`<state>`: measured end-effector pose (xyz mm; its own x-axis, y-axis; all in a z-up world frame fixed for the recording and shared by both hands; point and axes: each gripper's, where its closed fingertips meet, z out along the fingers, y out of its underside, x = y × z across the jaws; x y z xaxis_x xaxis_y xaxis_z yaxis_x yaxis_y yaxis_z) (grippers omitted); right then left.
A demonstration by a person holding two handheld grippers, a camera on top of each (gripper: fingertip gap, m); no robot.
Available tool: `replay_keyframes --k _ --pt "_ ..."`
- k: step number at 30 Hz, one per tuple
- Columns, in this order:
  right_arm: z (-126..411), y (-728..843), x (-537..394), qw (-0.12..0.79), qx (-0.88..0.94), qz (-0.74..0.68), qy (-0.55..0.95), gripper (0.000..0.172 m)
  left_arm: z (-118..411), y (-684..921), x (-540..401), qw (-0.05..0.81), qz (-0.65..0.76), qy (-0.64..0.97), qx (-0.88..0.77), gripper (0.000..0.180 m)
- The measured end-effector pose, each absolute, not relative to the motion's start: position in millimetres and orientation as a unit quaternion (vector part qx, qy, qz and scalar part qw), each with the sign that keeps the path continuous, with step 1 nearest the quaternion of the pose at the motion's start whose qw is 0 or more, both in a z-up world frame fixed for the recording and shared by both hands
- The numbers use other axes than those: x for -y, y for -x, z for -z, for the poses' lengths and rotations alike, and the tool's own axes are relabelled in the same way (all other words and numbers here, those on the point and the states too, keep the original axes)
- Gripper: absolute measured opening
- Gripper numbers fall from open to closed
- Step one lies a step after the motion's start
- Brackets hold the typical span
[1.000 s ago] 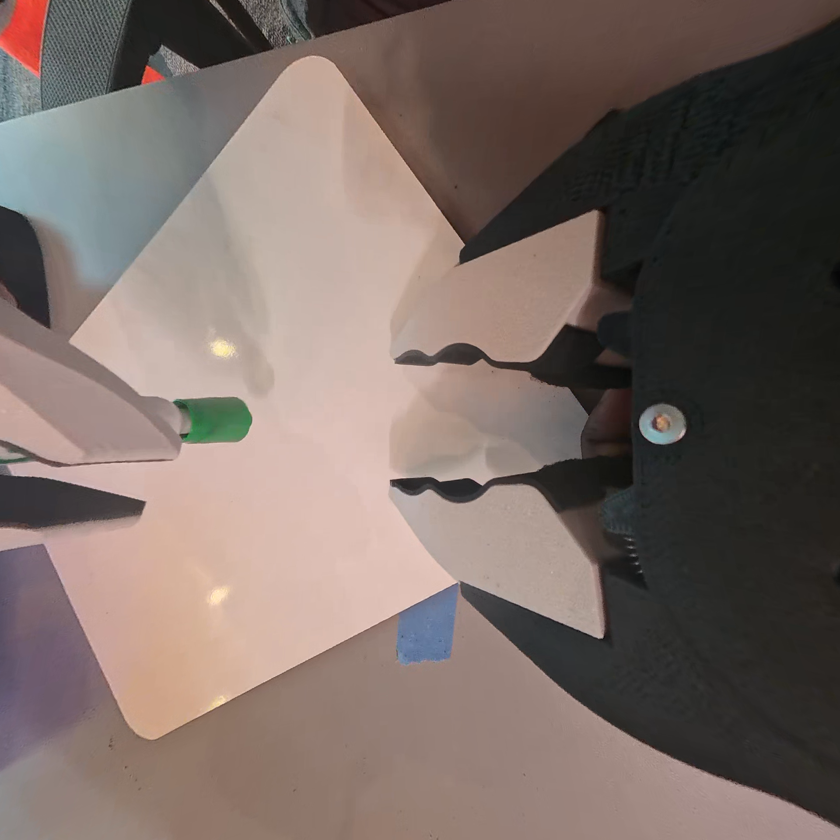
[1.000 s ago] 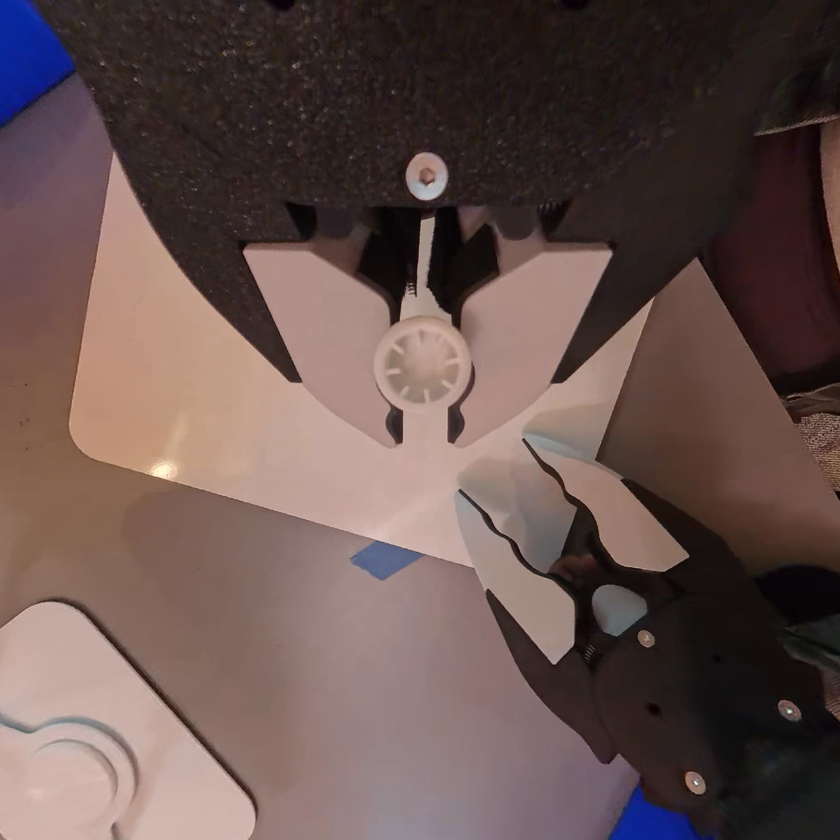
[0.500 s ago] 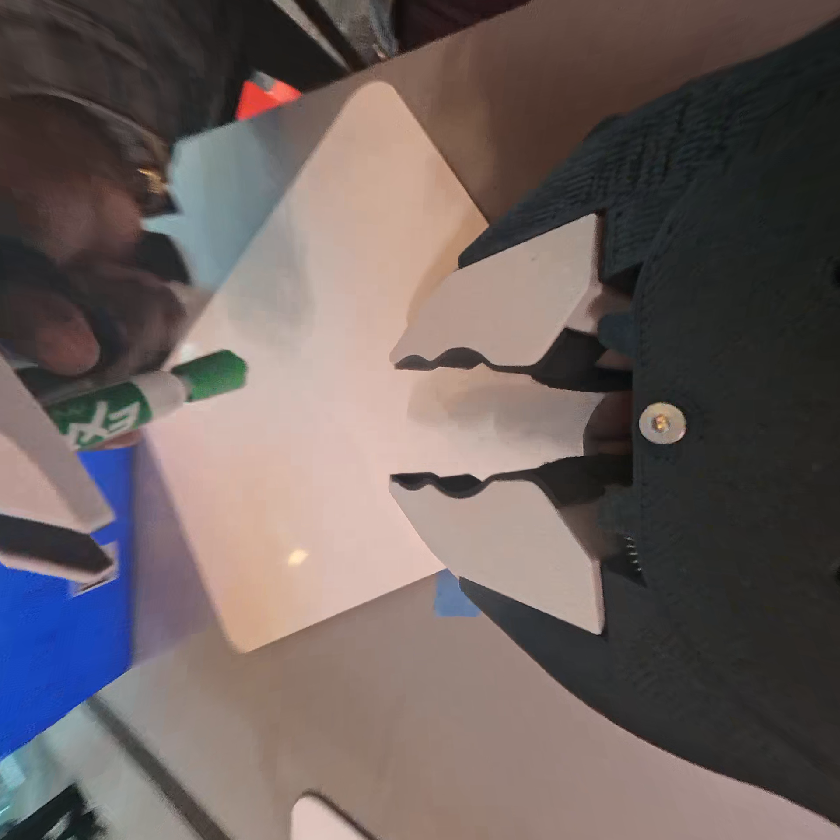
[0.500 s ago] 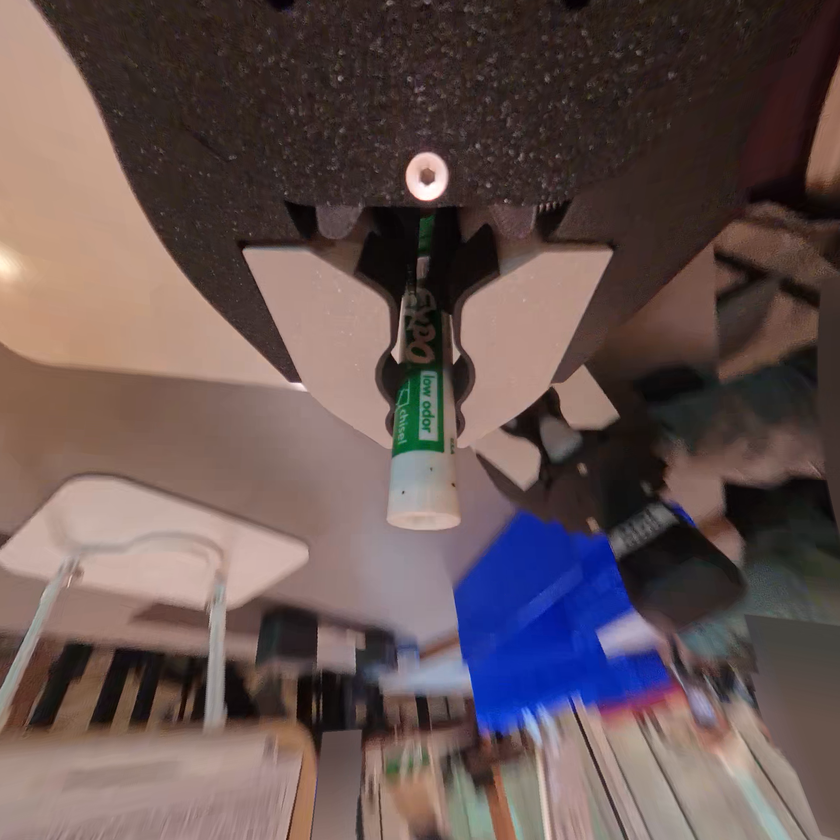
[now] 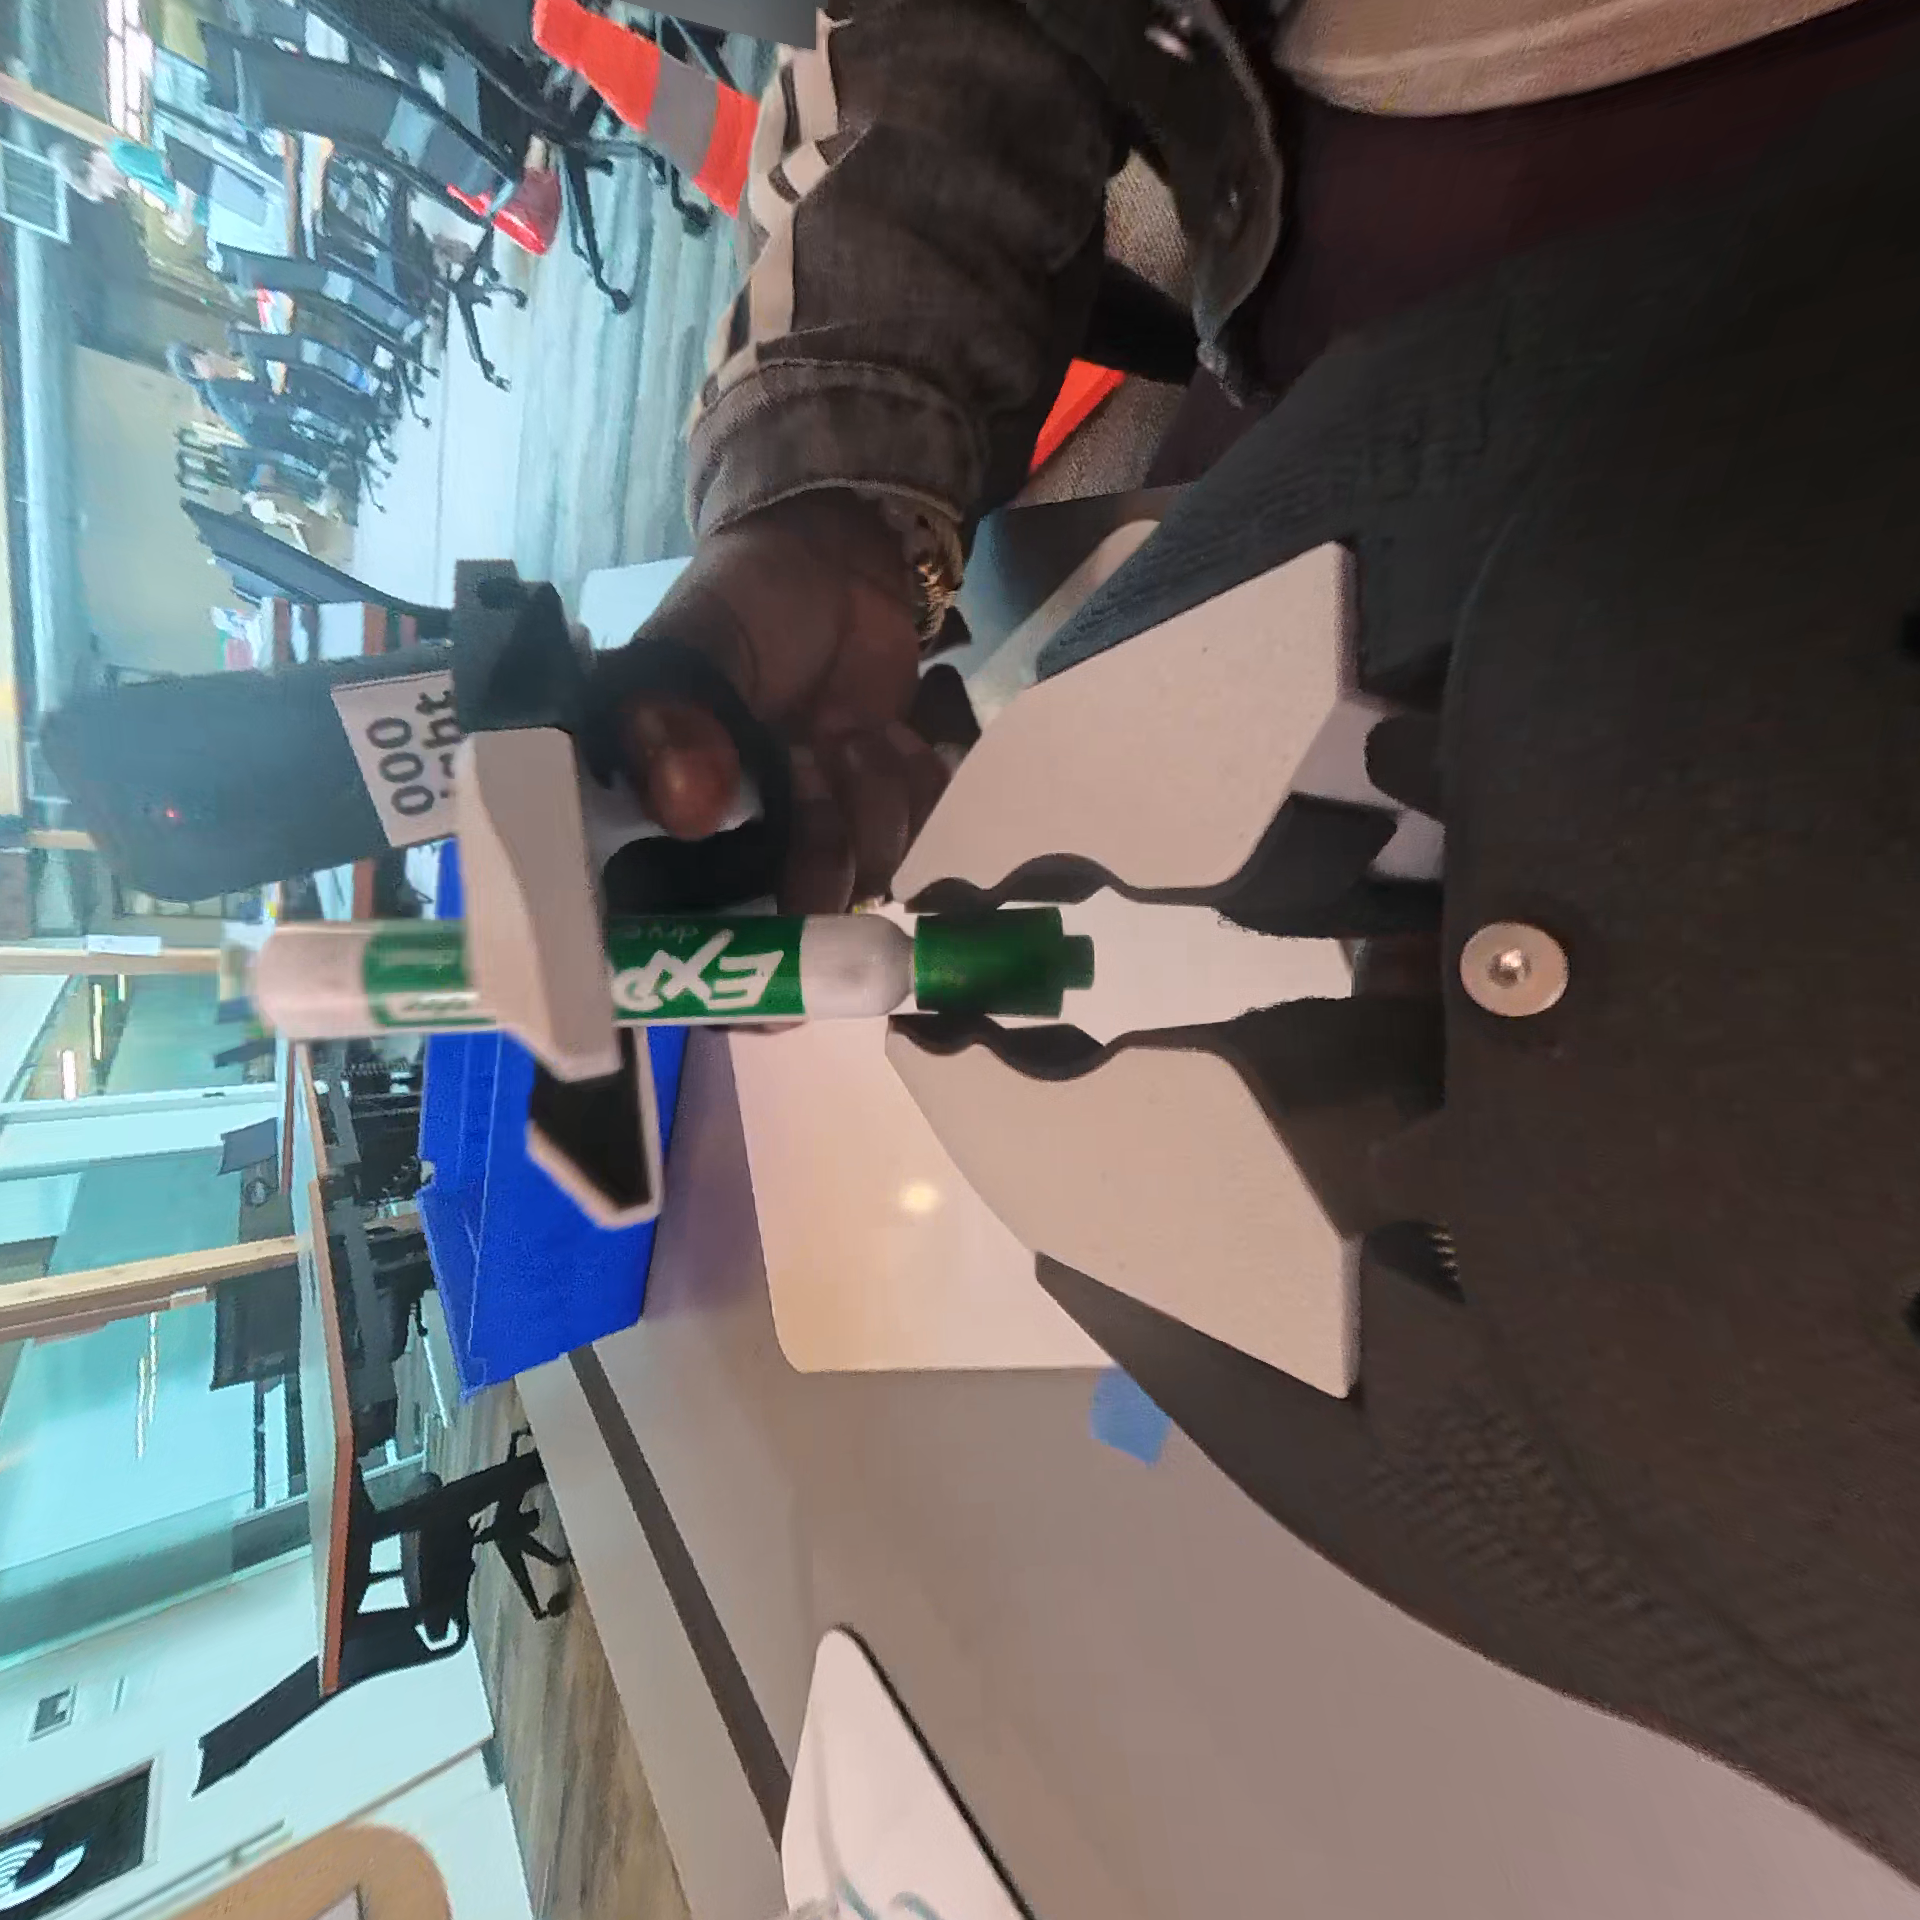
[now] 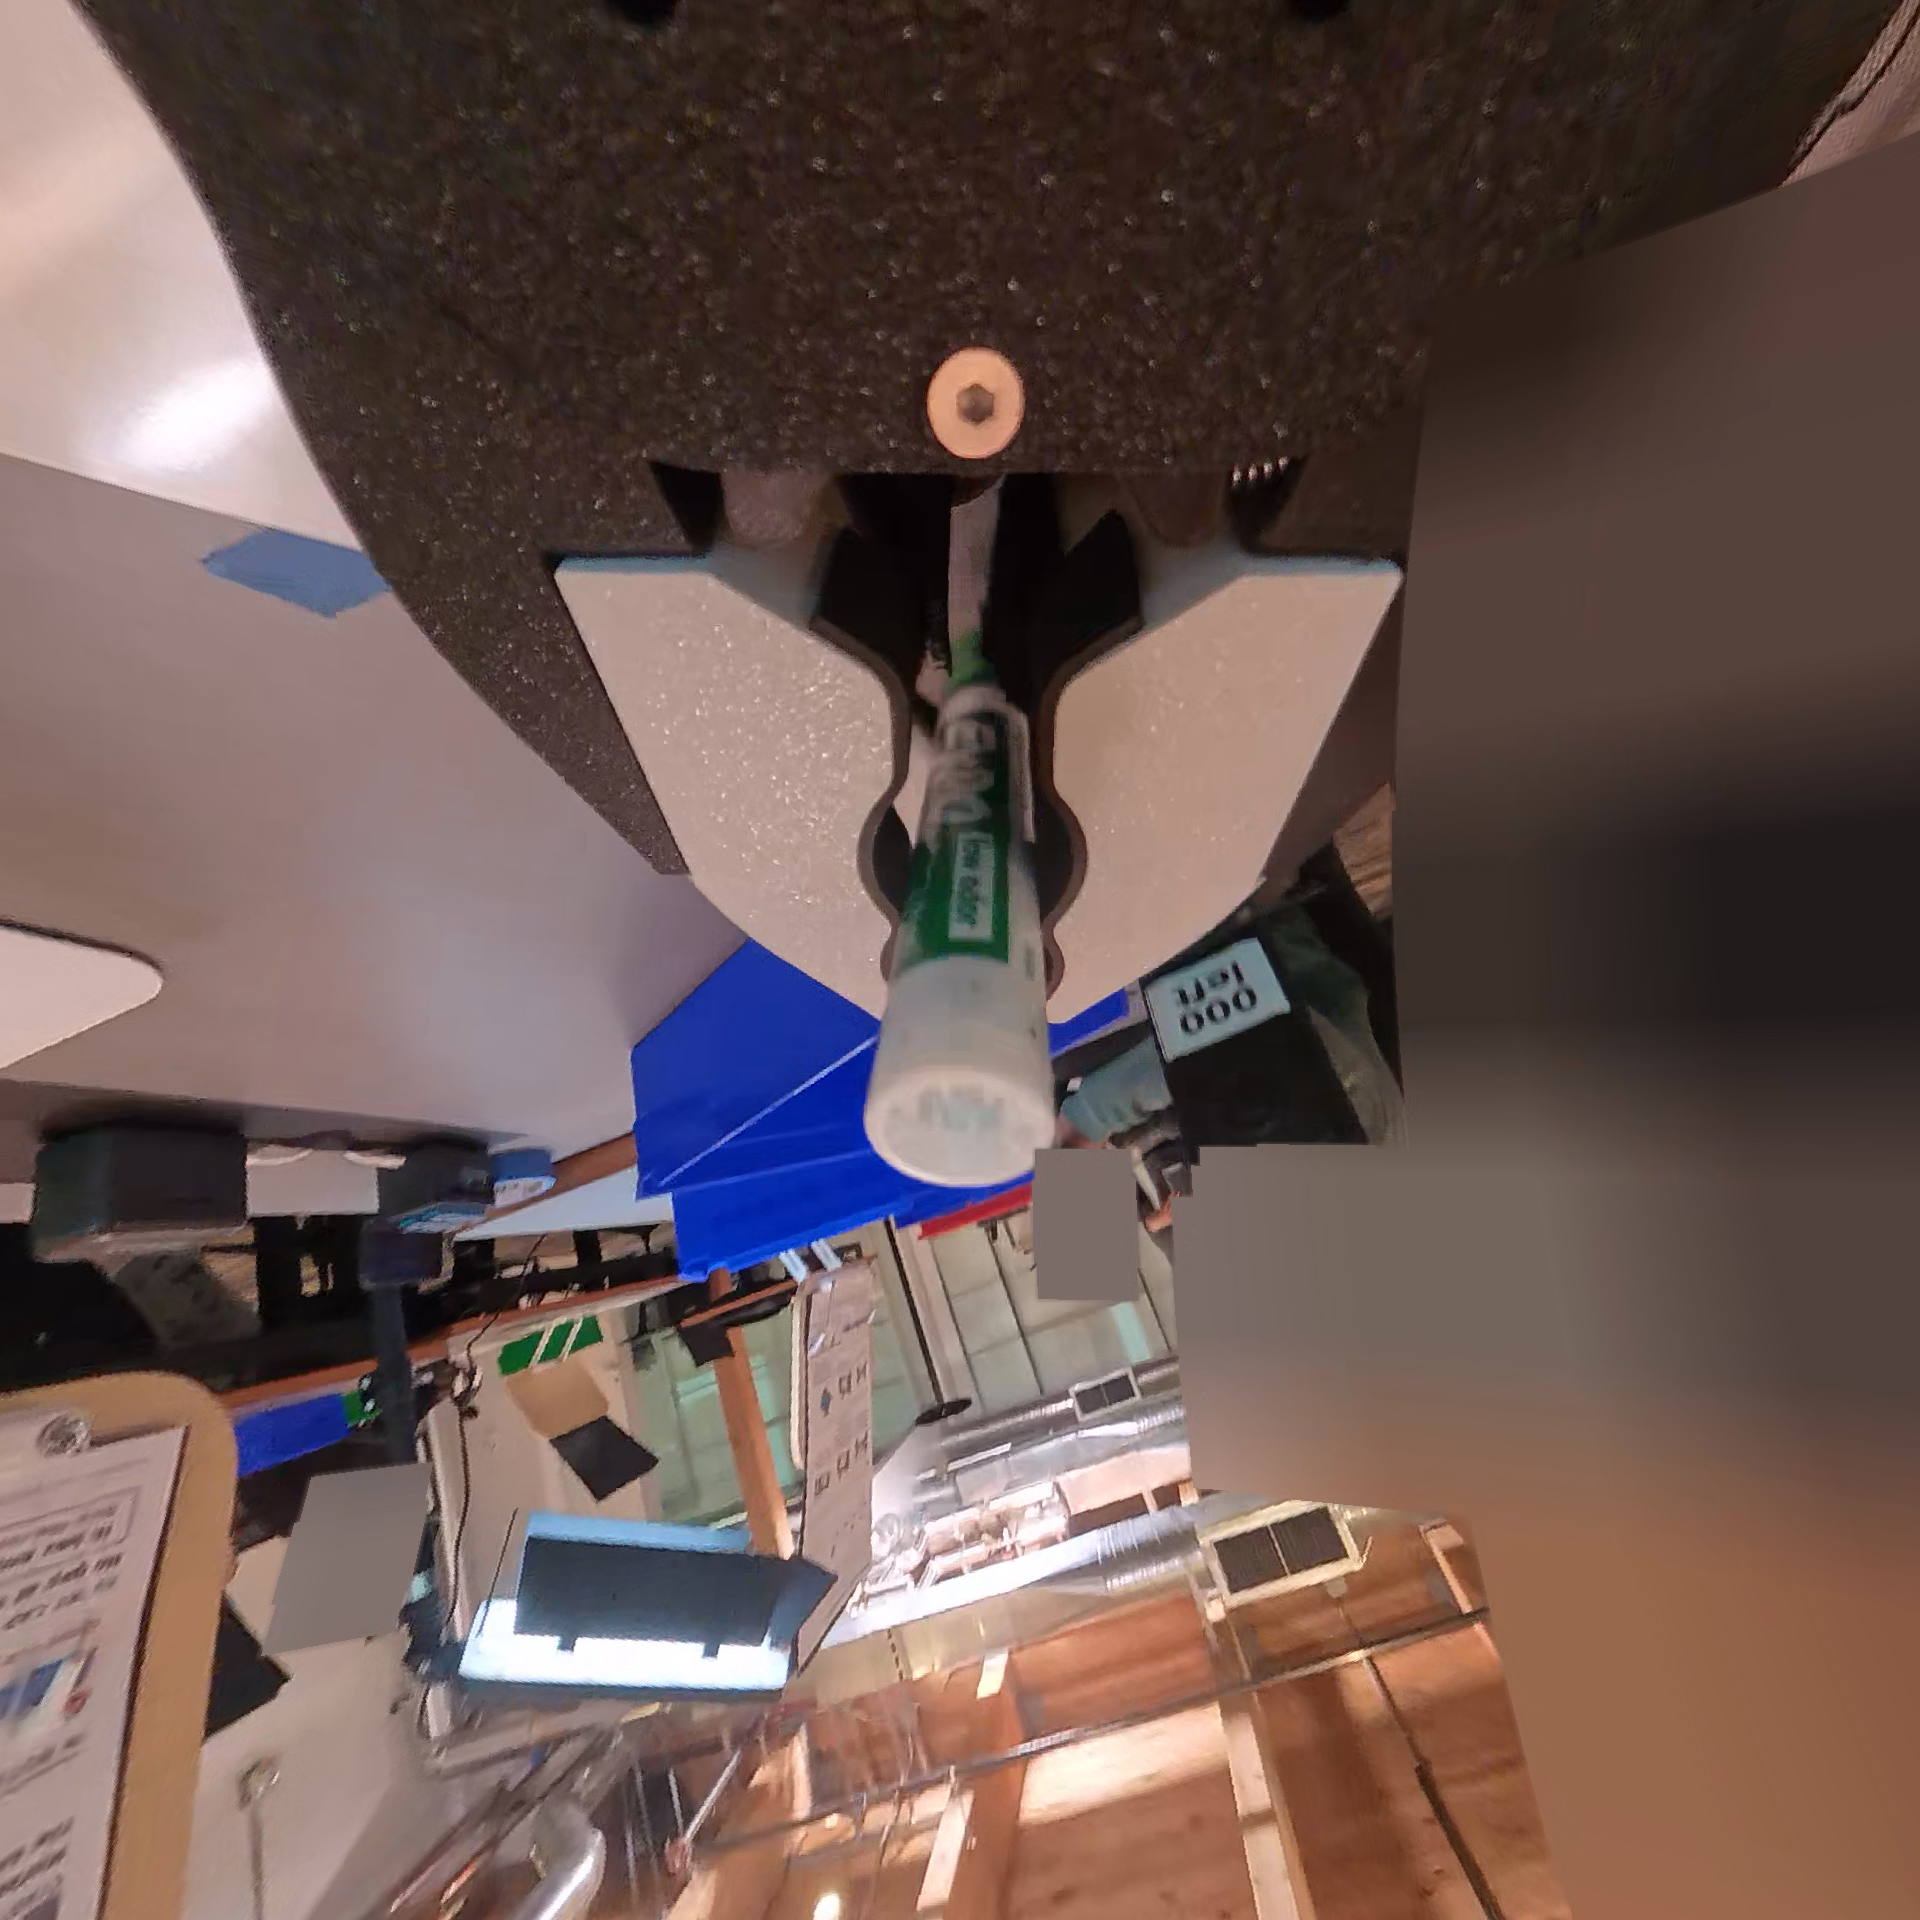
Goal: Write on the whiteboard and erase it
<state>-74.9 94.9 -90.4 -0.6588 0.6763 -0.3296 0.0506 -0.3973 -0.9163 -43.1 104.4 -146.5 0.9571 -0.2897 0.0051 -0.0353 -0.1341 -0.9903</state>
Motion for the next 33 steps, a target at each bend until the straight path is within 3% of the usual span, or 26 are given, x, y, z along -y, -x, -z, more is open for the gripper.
replay_keyframes --k 5,9,12,15,18,23,28,33 --pt "115 66 -90 0.186 0.531 -0.741 0.366 0.035 134 68 -69 0.646 0.060 0.756 -0.086 0.018" --pt "123 54 -95 0.177 0.513 -0.750 0.378 0.034 124 125 -32 0.633 -0.056 0.772 -0.007 0.018" --pt "131 45 -107 0.194 0.509 -0.733 0.407 0.033 113 197 19 0.580 -0.223 0.778 0.091 0.018" --pt "140 30 -121 0.219 0.513 -0.706 0.436 0.034 123 263 86 0.451 -0.371 0.790 0.189 0.018" --pt "147 14 -139 0.249 0.520 -0.671 0.466 0.033 145 289 118 0.382 -0.377 0.804 0.255 0.018" --pt "142 -6 -167 0.295 0.519 -0.632 0.494 0.032 128 274 97 0.463 -0.353 0.777 0.239 0.017" --pt "141 -14 -181 0.331 0.528 -0.599 0.503 0.031 57 233 70 0.568 -0.401 0.702 0.154 0.015" --pt "129 -4 -137 0.300 0.586 -0.632 0.409 0.042 58 107 -15 0.704 0.005 0.710 -0.025 0.015"
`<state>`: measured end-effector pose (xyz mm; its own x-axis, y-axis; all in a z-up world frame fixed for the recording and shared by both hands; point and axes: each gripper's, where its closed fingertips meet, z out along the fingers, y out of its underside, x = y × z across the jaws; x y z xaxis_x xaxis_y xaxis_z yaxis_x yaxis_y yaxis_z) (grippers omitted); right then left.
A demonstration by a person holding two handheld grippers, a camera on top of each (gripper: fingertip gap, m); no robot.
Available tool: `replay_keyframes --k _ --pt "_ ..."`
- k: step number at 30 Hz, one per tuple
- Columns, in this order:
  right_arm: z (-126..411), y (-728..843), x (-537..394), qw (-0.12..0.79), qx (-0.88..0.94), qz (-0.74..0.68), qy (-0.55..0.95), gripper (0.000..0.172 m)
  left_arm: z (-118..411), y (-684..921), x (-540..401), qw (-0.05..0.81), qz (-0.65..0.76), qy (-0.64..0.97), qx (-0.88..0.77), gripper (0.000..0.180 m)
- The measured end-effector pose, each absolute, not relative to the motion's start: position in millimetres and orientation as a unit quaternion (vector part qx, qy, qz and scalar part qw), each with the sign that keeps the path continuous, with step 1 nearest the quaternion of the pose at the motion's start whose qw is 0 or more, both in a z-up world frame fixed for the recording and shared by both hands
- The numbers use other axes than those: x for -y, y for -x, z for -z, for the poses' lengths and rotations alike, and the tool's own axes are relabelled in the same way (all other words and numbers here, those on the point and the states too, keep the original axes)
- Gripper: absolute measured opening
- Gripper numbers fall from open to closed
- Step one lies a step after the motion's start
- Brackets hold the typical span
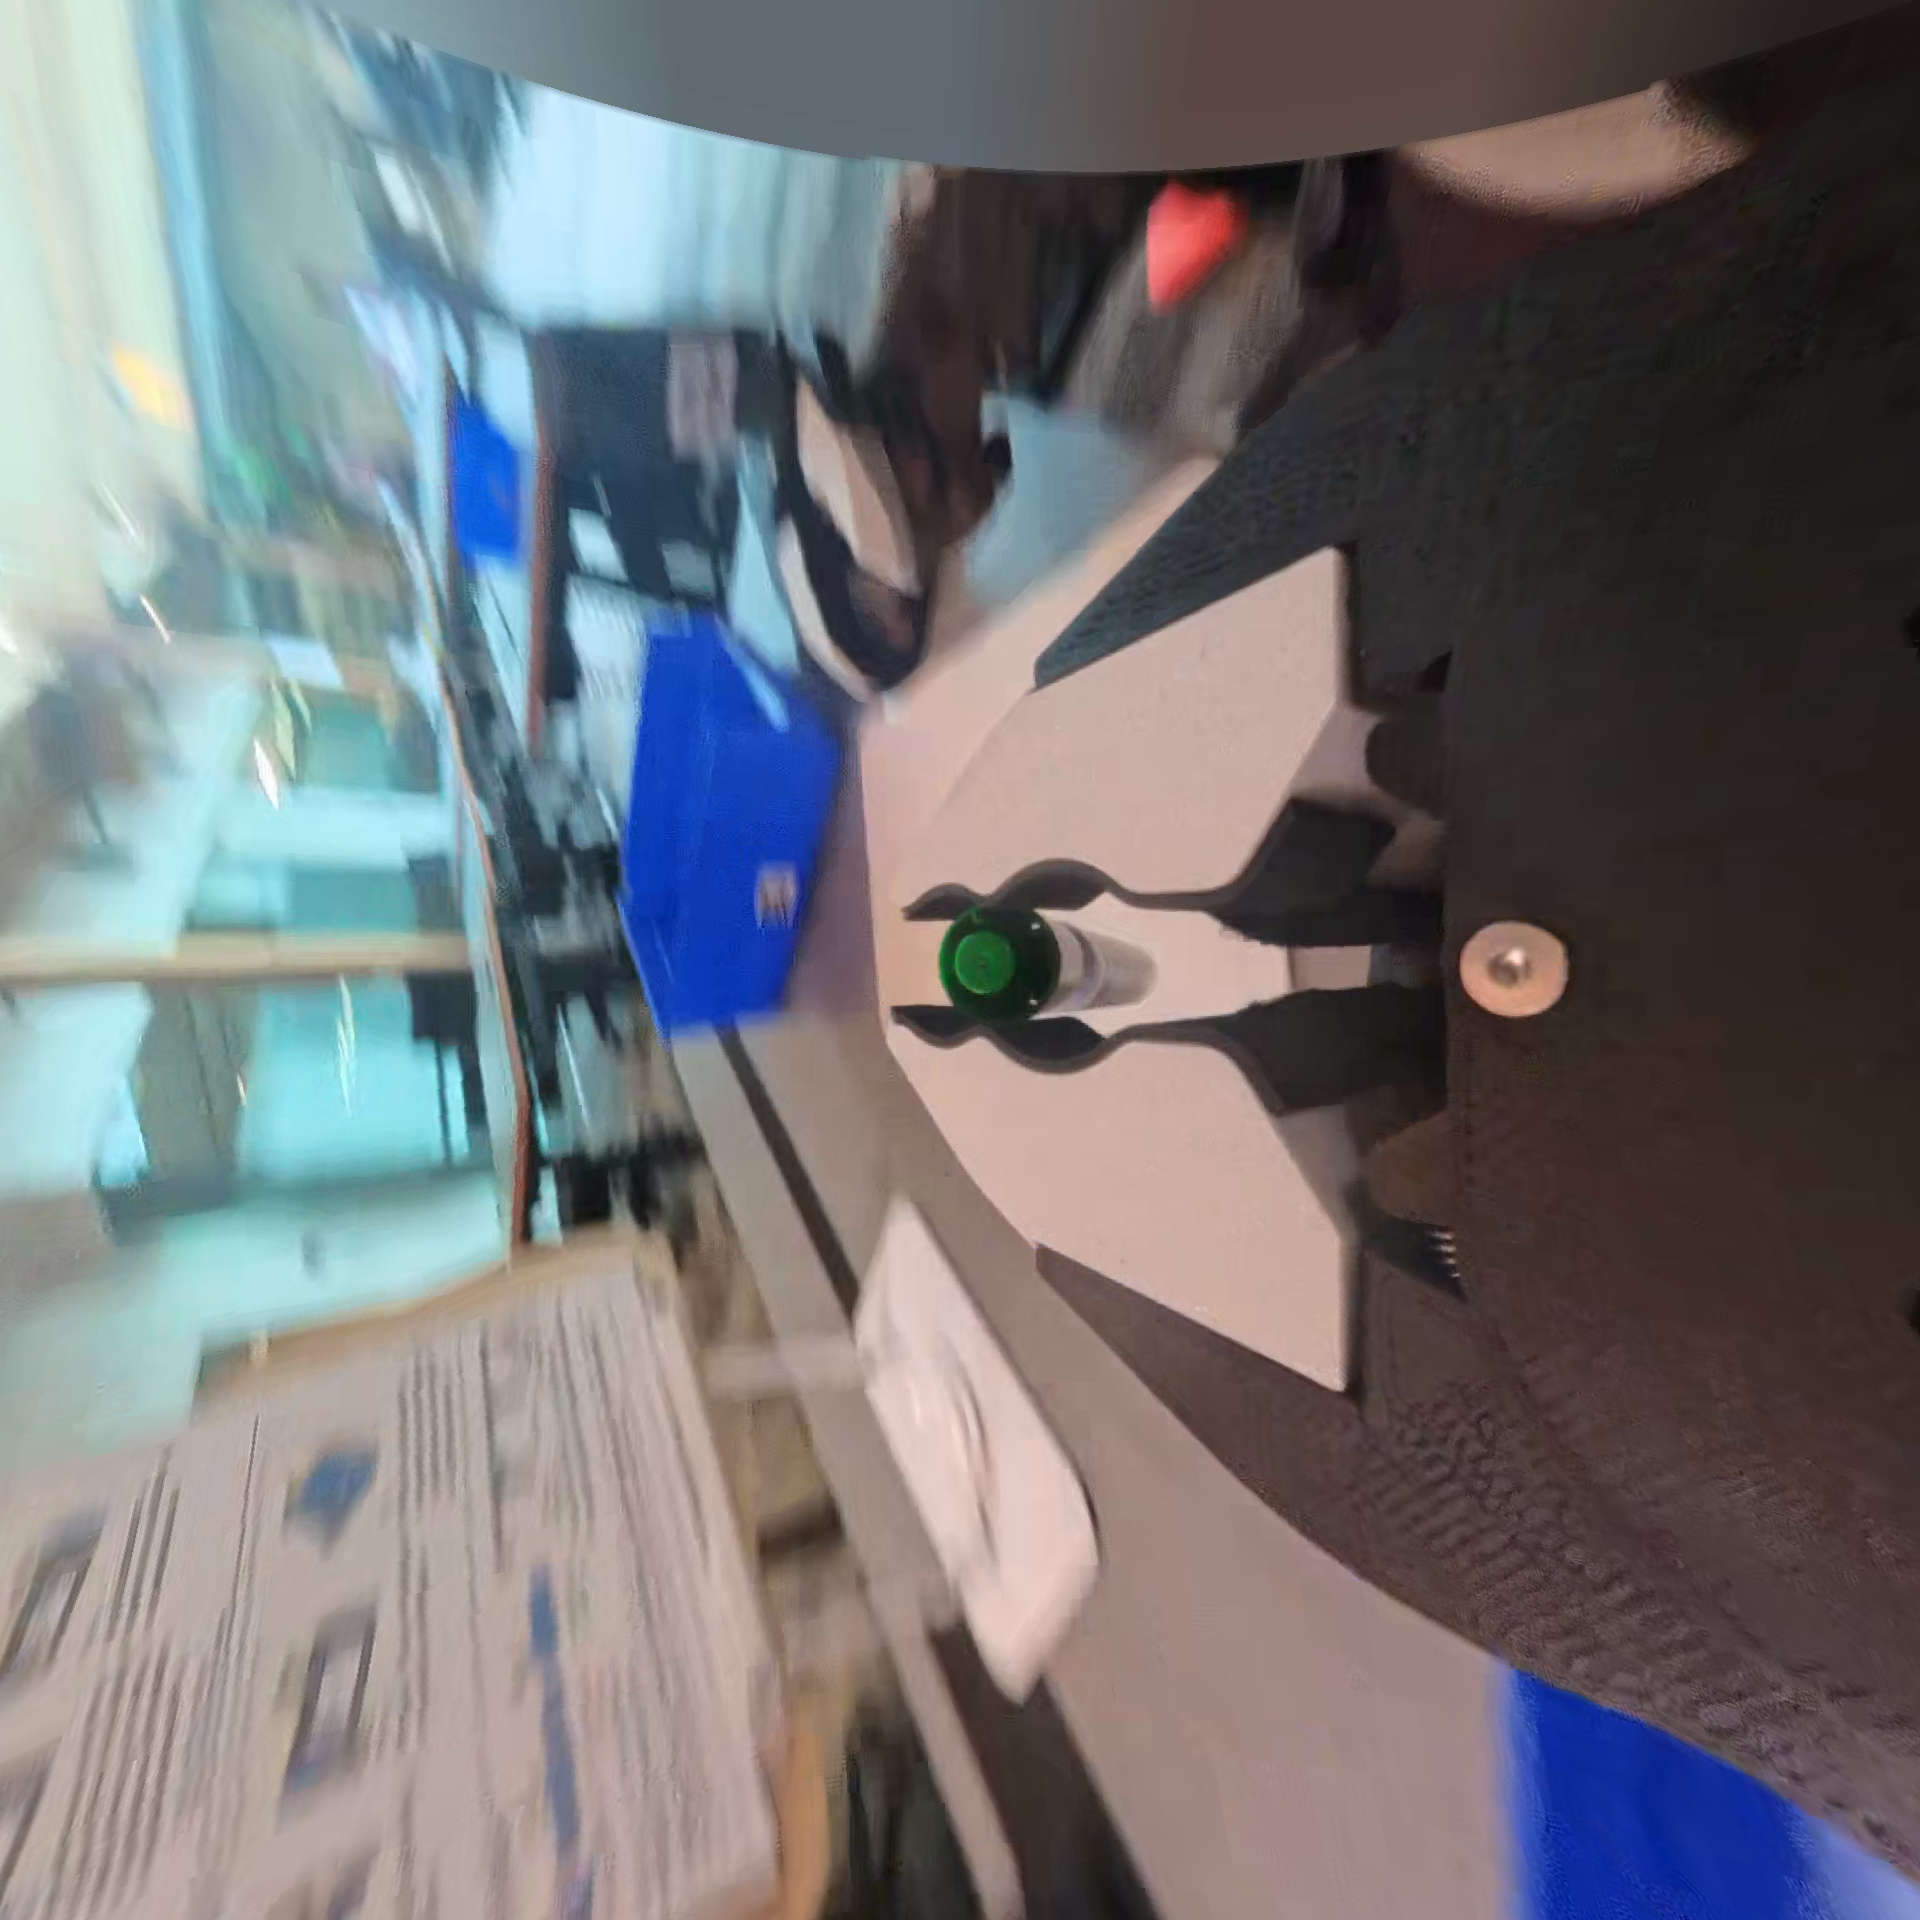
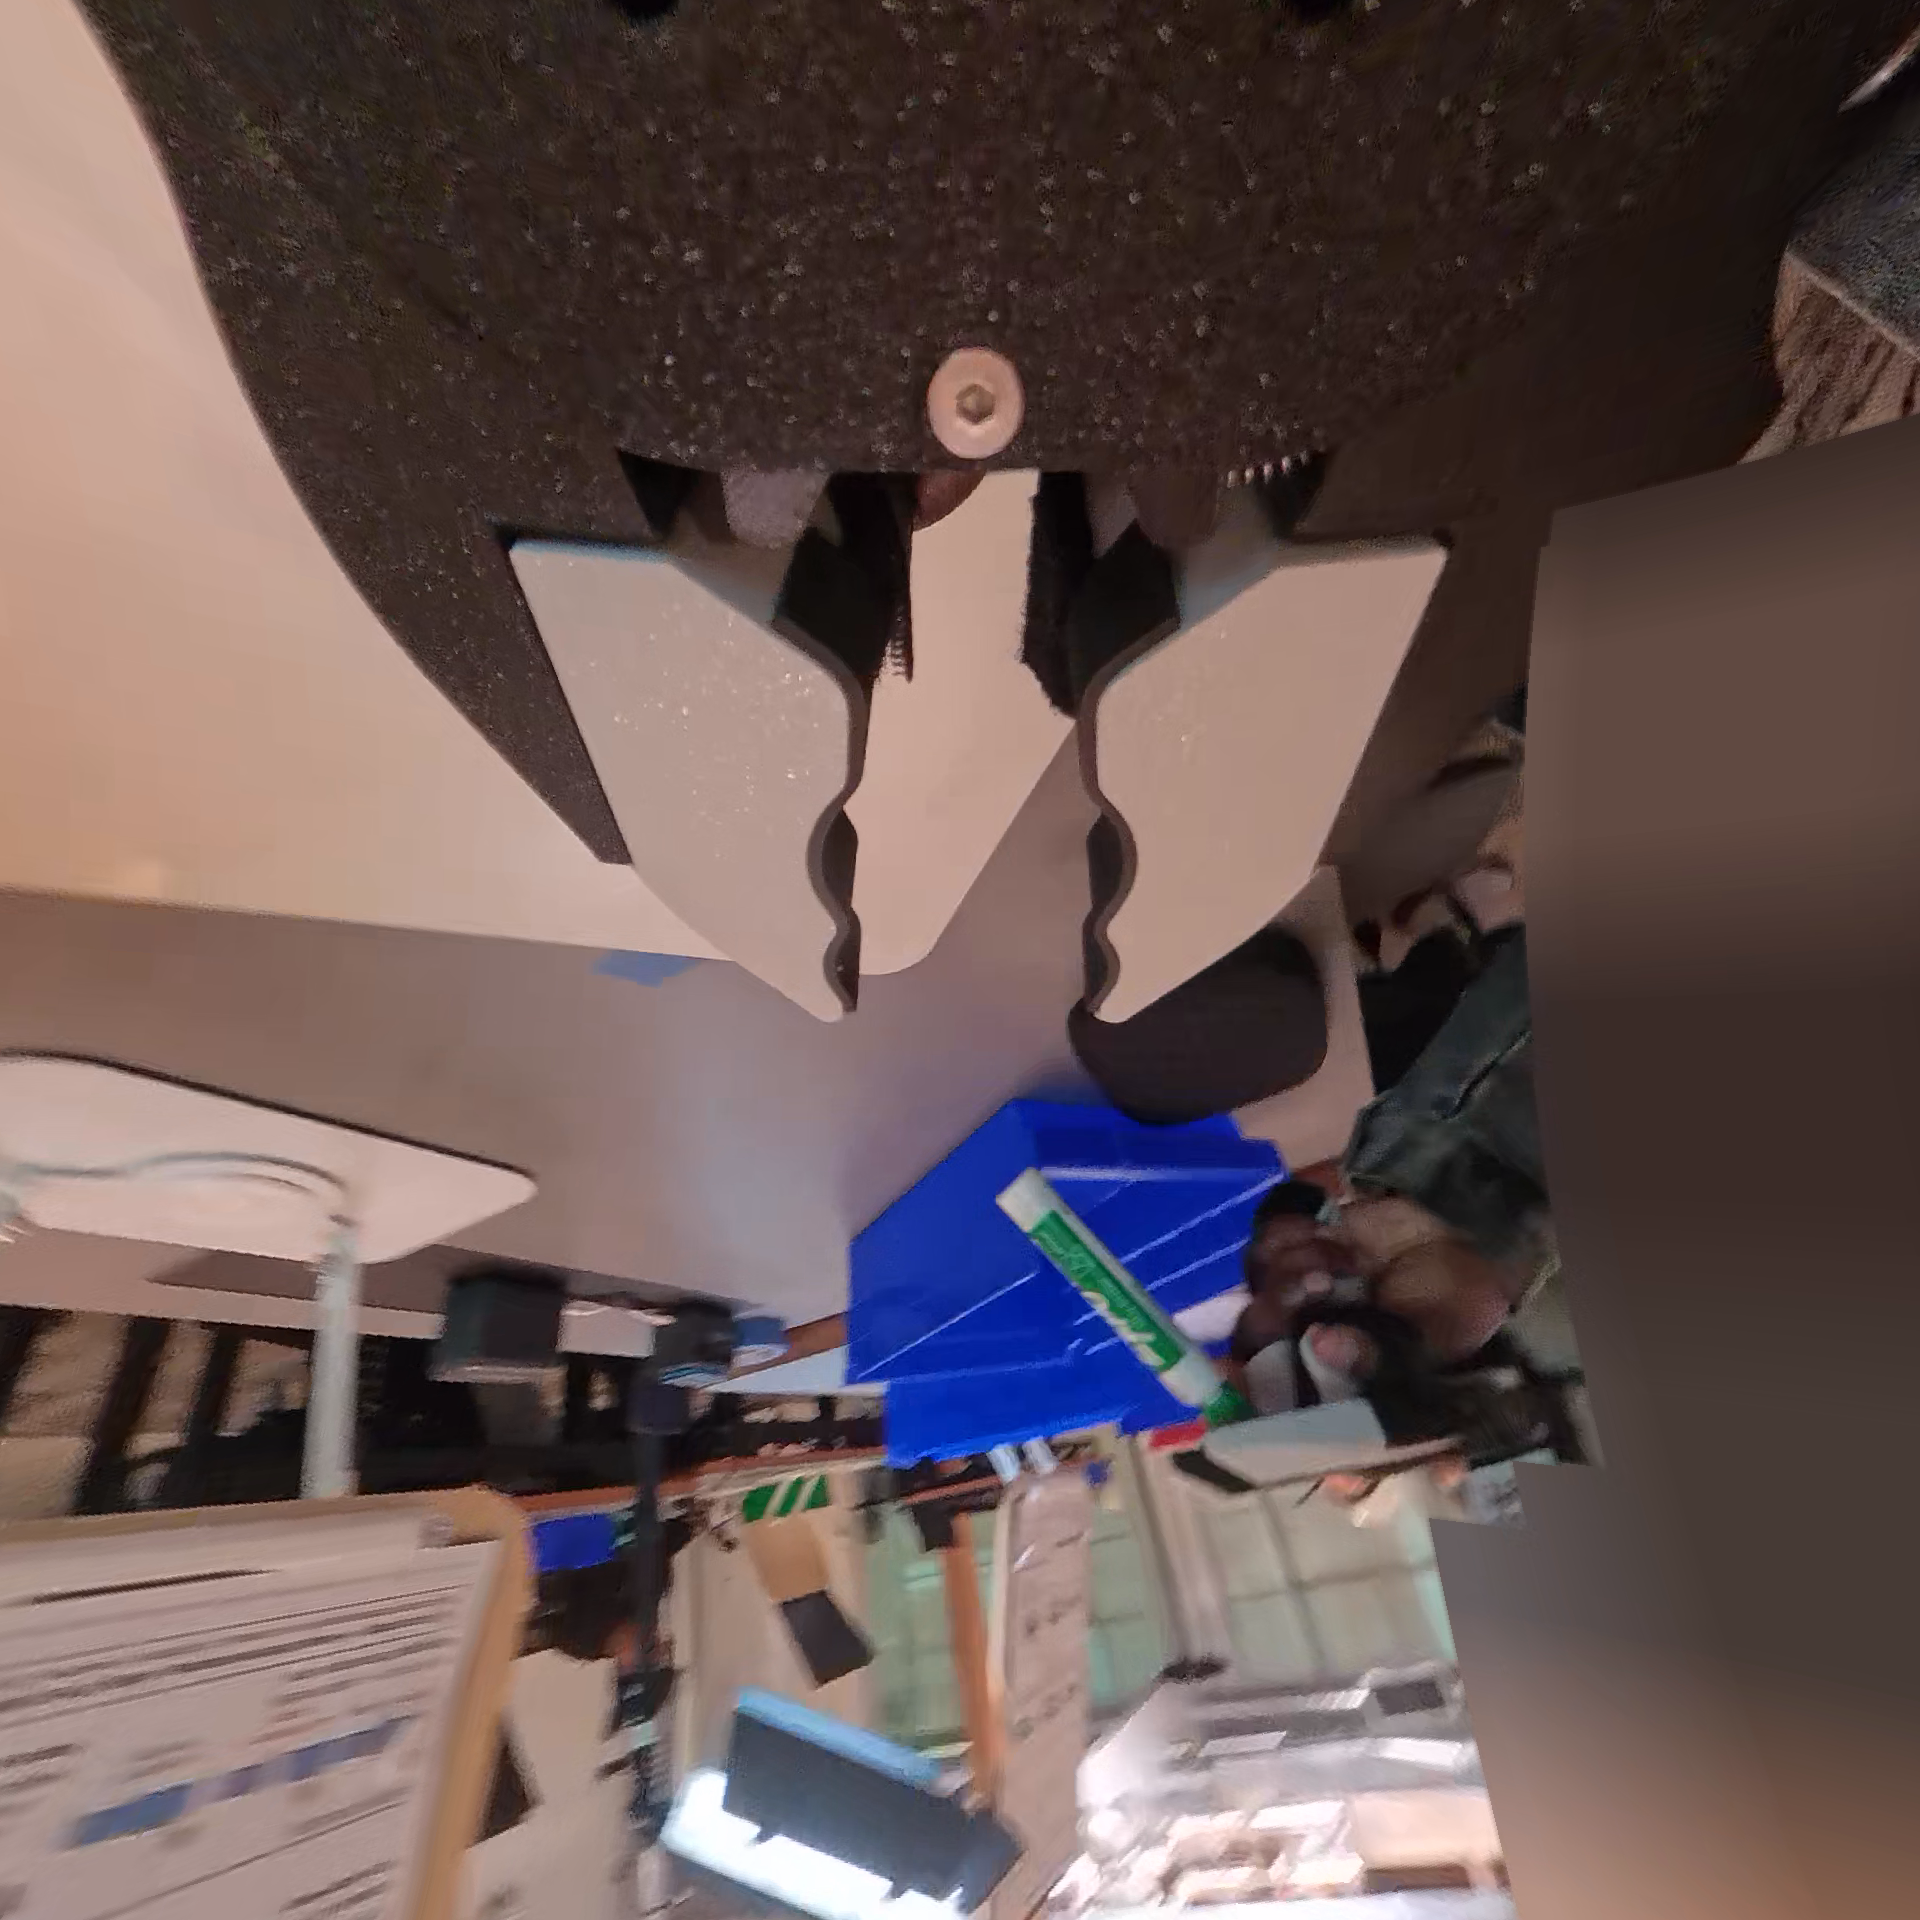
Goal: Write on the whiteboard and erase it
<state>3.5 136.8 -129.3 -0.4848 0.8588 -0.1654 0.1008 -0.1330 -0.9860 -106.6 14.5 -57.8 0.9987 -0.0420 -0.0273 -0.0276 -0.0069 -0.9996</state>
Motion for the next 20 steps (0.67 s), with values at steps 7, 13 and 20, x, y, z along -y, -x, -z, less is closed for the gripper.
replay_keyframes --k 7,13,20 --pt "150 26 -82 0.261 0.716 -0.553 0.336 0.071 104 46 -68 0.651 0.154 0.737 -0.099 0.015" --pt "163 35 -70 0.273 0.764 -0.509 0.287 0.019 95 31 -79 0.673 0.205 0.704 -0.097 0.017" --pt "84 8 -295 0.455 0.520 -0.466 0.552 0.018 134 75 -67 0.638 0.092 0.764 -0.035 0.070"
